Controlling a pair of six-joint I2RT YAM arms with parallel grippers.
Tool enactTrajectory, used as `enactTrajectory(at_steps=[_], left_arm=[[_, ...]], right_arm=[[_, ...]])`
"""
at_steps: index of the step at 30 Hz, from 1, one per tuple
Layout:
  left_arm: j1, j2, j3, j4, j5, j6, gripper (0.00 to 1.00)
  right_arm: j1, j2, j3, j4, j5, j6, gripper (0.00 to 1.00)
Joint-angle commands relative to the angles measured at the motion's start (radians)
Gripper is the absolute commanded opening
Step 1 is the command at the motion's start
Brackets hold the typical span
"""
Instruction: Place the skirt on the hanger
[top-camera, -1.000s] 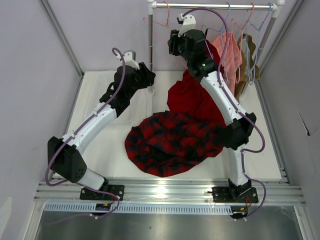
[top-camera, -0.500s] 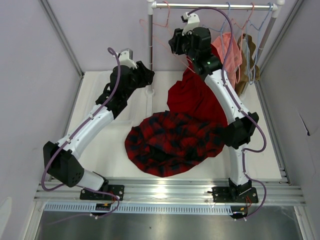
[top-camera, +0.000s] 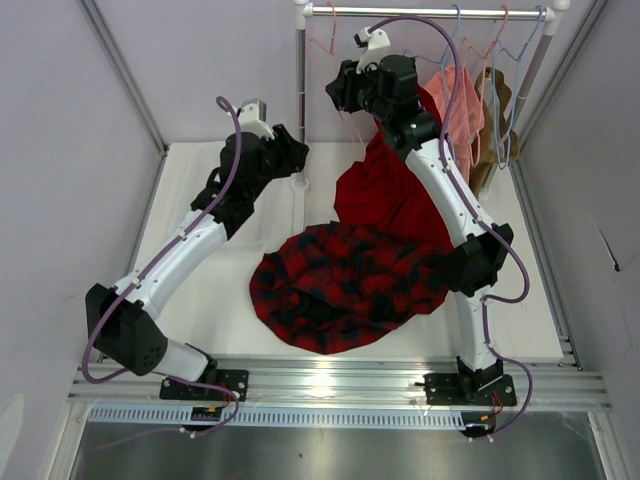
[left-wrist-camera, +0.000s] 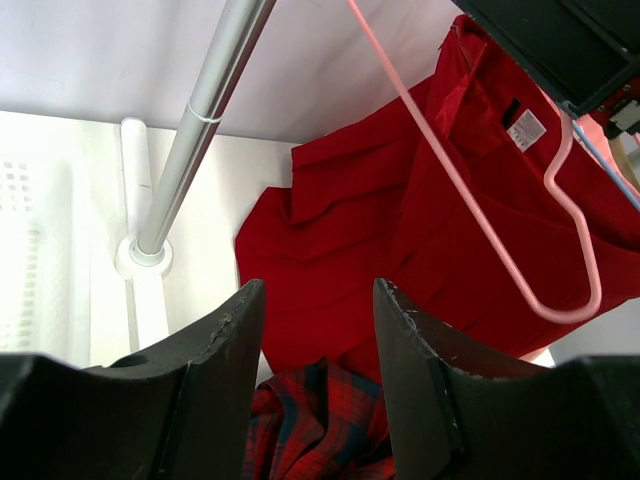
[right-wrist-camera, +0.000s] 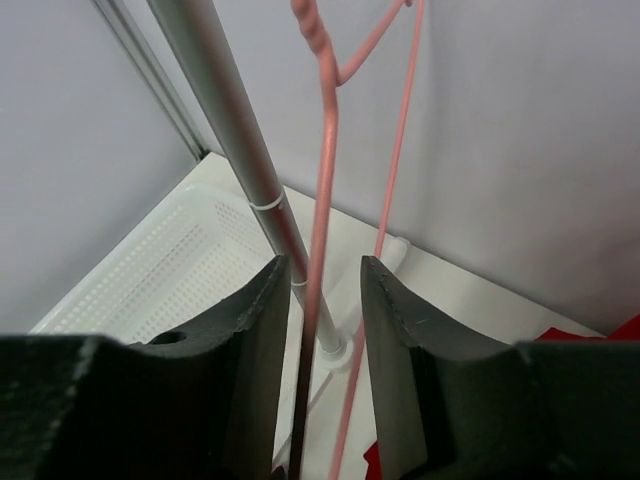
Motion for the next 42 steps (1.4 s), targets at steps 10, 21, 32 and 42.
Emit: enactTrajectory(at_steps=[10,21,32,42], left_arm=[[-0.006,-0.113,0.014,-0.025,0.019,0.045,0.52],[-0.006,-0.170,0.011,-0.054,0.030,0.059,0.50],[-0.006,-0.239,-0.044,-0.073,0.041,0.071,0.50],[-0.006,-0.292,-0.055,-0.187,0.057,0.093,0.50]], right_arm=[[-0.001,0.035,0.107,0.040,0.033,-0.008,0.00],[0.011,-0.056,0.099,0.094,0.154,-0.025,0.00],[0.017,-0.237,-0.149,0.159,0.186,-0.026,0.00],[0.010,-0.424,-0.395,0.068,0.215,0.061,0.00]])
